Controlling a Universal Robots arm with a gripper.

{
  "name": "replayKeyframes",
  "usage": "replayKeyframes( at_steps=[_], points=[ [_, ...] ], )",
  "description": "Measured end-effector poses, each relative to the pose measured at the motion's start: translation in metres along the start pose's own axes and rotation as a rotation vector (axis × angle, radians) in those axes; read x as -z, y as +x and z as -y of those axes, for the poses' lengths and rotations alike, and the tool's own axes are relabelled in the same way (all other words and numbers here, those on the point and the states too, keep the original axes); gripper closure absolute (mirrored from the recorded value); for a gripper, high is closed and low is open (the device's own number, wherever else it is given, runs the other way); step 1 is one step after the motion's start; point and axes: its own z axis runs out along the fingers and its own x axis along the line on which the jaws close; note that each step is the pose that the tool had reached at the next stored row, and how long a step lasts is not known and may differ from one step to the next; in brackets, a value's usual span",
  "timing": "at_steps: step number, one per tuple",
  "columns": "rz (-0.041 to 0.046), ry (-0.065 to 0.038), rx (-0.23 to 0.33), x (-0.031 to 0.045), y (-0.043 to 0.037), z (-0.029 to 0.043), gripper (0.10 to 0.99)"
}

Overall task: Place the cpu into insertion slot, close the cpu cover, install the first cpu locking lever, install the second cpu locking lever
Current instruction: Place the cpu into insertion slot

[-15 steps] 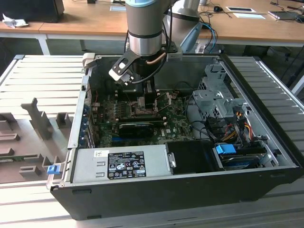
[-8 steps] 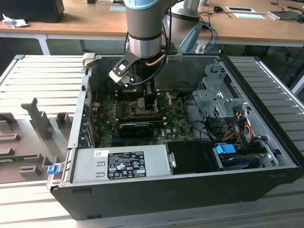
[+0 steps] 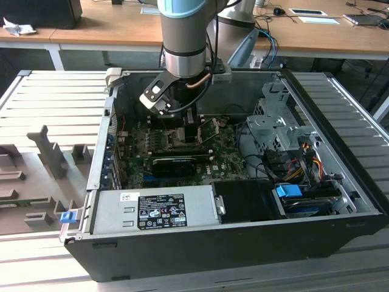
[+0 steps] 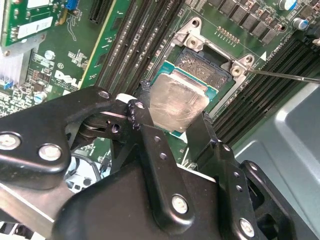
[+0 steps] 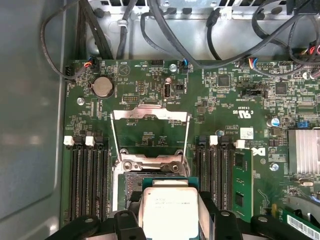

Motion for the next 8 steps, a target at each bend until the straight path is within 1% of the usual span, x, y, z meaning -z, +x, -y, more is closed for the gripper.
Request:
replayKeyframes(
  at_steps=[4, 8],
  points=[
    [-0.0002, 0.000, 0.000, -0.0051, 0.0034, 0.0011, 0.557],
    [0.0000, 0.000, 0.000, -0.0109, 0.0060, 0.0061, 0.557]
  ],
)
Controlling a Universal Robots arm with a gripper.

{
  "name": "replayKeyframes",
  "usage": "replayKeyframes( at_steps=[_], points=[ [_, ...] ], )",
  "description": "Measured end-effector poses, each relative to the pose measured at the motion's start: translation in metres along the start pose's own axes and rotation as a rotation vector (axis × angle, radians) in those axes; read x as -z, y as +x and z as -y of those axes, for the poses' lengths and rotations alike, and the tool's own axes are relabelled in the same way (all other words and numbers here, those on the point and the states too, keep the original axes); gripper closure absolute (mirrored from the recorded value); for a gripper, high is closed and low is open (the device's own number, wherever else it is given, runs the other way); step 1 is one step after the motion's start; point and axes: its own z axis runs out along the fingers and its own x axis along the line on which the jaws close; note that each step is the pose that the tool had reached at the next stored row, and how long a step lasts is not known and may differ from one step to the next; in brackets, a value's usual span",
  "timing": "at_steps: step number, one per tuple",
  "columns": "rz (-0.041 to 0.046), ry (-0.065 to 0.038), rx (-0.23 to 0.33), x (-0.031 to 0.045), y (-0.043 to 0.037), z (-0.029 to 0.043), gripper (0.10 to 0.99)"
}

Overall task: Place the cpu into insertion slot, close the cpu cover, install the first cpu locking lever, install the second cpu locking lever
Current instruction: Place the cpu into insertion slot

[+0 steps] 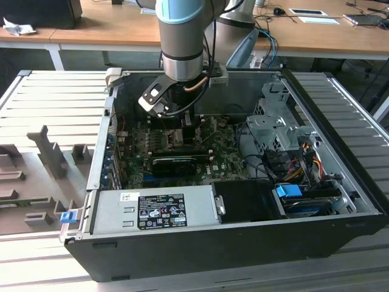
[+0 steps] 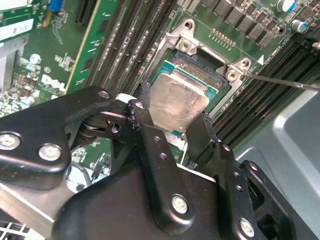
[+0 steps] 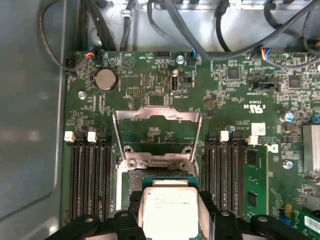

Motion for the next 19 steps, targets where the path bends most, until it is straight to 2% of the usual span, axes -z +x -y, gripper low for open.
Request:
replayKeyframes(
  at_steps=[5, 10, 15, 19],
  points=[
    [0.0019, 0.000, -0.005, -0.0060, 0.0090, 0.0010, 0.557],
    [0.0066, 0.000, -0.019, -0.0148, 0.0106, 0.0017, 0.557],
    [0.0138, 0.000, -0.018, -0.0184, 0.0126, 0.0018, 0.557],
    [0.0143, 0.000, -0.018, -0.0187, 0.0126, 0.0018, 0.557]
  ],
)
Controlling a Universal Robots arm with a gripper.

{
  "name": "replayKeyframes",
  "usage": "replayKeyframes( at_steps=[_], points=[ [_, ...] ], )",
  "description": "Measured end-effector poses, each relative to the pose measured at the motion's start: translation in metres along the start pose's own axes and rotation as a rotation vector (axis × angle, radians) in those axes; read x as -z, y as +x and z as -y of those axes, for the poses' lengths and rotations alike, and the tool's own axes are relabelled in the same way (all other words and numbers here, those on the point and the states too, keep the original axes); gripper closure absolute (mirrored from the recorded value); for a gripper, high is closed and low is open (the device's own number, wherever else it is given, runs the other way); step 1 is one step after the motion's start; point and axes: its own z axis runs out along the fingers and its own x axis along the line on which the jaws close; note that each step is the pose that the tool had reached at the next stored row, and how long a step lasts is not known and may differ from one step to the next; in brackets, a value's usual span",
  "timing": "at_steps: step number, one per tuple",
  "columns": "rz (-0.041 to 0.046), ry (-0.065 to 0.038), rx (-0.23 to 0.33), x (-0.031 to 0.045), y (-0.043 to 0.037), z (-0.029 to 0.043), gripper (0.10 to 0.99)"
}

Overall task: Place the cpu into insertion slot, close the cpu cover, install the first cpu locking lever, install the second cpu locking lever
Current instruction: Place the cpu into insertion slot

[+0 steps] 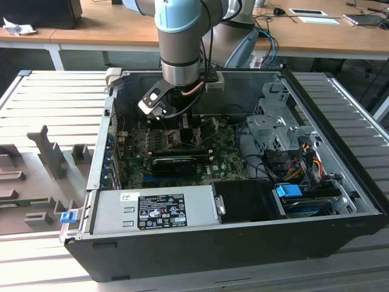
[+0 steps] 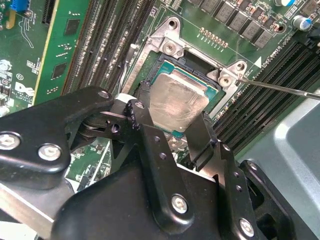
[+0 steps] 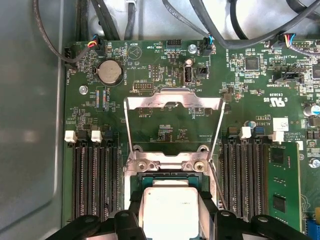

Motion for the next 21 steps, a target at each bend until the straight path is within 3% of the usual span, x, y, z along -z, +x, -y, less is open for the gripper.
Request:
replayKeyframes(
  at_steps=[3, 4, 7, 11, 17, 18, 21],
  points=[
    [-0.0001, 0.000, 0.000, -0.0001, 0.0000, 0.0000, 0.545],
    [-0.0001, 0.000, 0.000, -0.0002, 0.0000, 0.0000, 0.482],
    [-0.0001, 0.000, 0.000, 0.0003, 0.0000, 0.0000, 0.482],
    [0.0001, 0.000, 0.000, 0.0067, 0.0001, -0.0006, 0.498],
    [0.0035, 0.003, 0.000, 0.0130, 0.0002, -0.0013, 0.867],
    [0.0036, 0.003, 0.000, 0.0133, 0.0002, -0.0014, 0.867],
    [0.0045, 0.004, 0.000, 0.0152, 0.0002, -0.0016, 0.980]
  ],
)
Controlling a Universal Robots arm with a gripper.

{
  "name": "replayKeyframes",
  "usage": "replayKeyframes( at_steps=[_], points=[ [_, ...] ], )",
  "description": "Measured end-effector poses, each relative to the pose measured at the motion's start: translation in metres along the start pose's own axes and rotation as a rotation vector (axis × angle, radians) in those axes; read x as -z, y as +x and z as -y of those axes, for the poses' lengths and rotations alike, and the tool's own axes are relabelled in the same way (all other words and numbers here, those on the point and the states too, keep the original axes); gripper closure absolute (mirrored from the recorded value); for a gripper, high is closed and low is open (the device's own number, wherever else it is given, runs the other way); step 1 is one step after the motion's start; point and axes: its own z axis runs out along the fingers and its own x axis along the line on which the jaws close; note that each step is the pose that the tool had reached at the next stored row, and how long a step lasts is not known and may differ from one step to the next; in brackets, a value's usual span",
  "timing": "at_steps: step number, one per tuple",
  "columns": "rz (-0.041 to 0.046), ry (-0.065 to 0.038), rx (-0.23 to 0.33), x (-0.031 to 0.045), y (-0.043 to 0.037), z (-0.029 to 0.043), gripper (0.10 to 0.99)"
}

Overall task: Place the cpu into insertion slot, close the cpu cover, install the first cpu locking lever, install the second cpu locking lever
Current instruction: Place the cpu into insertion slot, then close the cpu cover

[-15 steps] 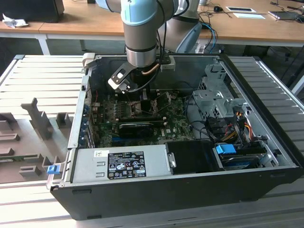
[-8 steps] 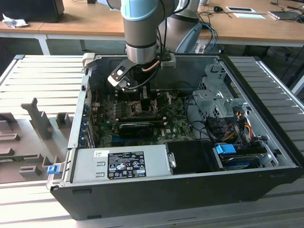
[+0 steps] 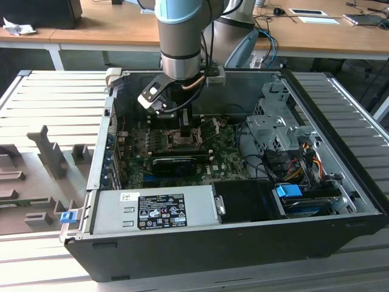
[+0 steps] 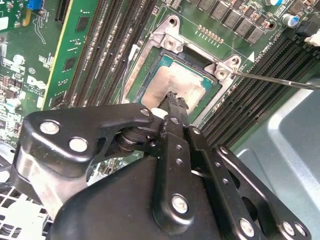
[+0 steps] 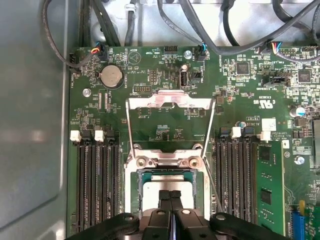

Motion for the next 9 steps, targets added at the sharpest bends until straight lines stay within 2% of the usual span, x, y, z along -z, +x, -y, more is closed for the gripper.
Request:
replayKeyframes(
  at_steps=[9],
  points=[
    [0.0001, 0.001, 0.000, 0.0050, 0.0000, -0.0007, 0.980]
  ],
)
